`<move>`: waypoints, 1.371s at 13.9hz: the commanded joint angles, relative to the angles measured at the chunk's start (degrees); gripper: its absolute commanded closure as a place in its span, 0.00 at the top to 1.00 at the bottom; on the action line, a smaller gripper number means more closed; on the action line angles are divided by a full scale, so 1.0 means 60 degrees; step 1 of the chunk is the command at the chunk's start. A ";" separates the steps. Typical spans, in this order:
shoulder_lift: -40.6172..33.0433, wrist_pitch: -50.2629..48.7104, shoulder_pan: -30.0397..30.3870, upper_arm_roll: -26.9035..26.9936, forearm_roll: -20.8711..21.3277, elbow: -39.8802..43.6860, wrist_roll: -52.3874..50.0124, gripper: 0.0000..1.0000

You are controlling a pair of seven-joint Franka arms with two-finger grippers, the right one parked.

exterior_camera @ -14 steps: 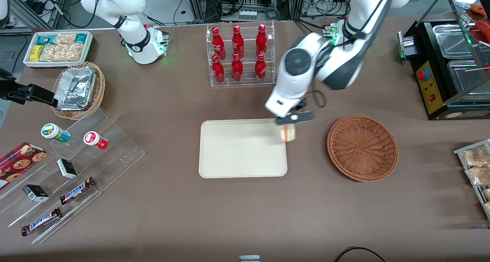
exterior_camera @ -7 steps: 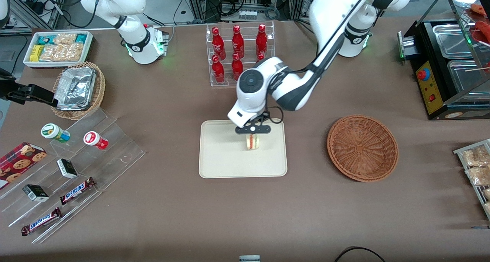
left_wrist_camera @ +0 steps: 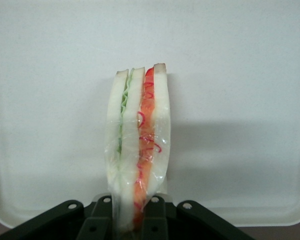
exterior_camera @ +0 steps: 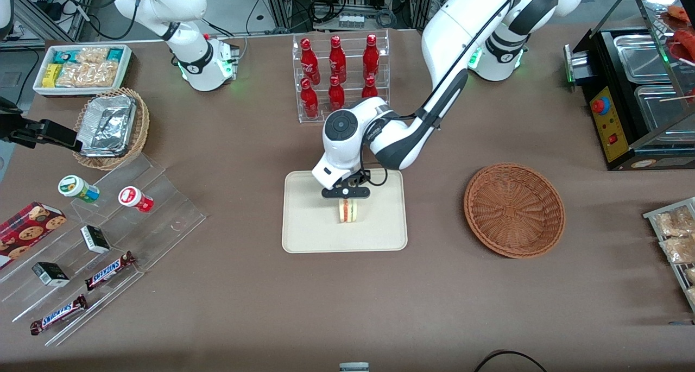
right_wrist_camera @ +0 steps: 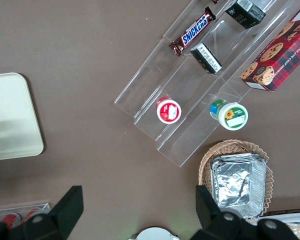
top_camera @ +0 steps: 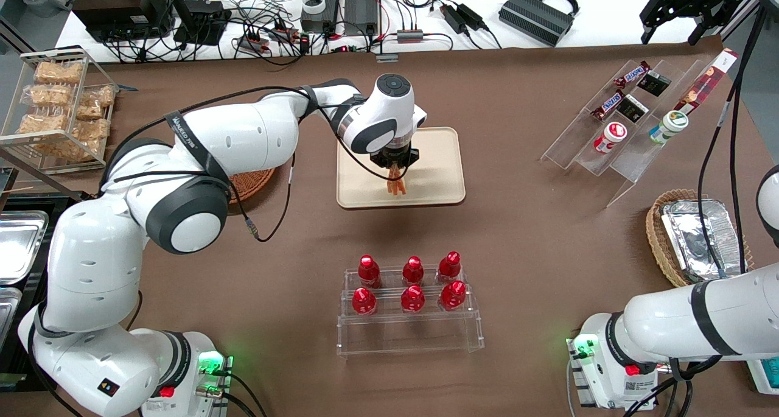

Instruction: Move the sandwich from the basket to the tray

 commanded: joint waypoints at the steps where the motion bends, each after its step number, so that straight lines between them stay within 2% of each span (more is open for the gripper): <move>1: 0.0355 0.0023 -0.0210 0.0131 0.0337 0.0475 -0.0224 0.00; 2: 0.0414 0.0023 -0.0210 0.0131 0.0439 0.0475 -0.0225 0.00; 3: 0.0429 0.0023 -0.0210 0.0131 0.0527 0.0460 -0.0225 0.05; 4: 0.0415 0.0023 -0.0210 0.0131 0.0528 0.0446 -0.0225 0.56; 5: 0.0385 0.0009 -0.0210 0.0131 0.0514 0.0446 -0.0225 0.86; 6: 0.0327 -0.0006 -0.0138 0.0131 0.0484 0.0460 -0.0225 0.98; 10: -0.0418 -0.0749 0.0183 0.0117 0.0323 0.0460 -0.0268 0.99; 11: -0.0798 -0.1202 0.0272 0.0102 0.0076 0.0460 -0.0428 0.99; 13: -0.1720 -0.2358 0.0666 0.0131 -0.0860 0.0416 -0.1028 0.99; 17: -0.3391 -0.5098 0.1824 0.0131 -0.0922 0.0329 -0.0359 0.99; 19: -0.4079 -0.5921 0.2583 0.0117 -0.0878 0.0038 0.0750 0.99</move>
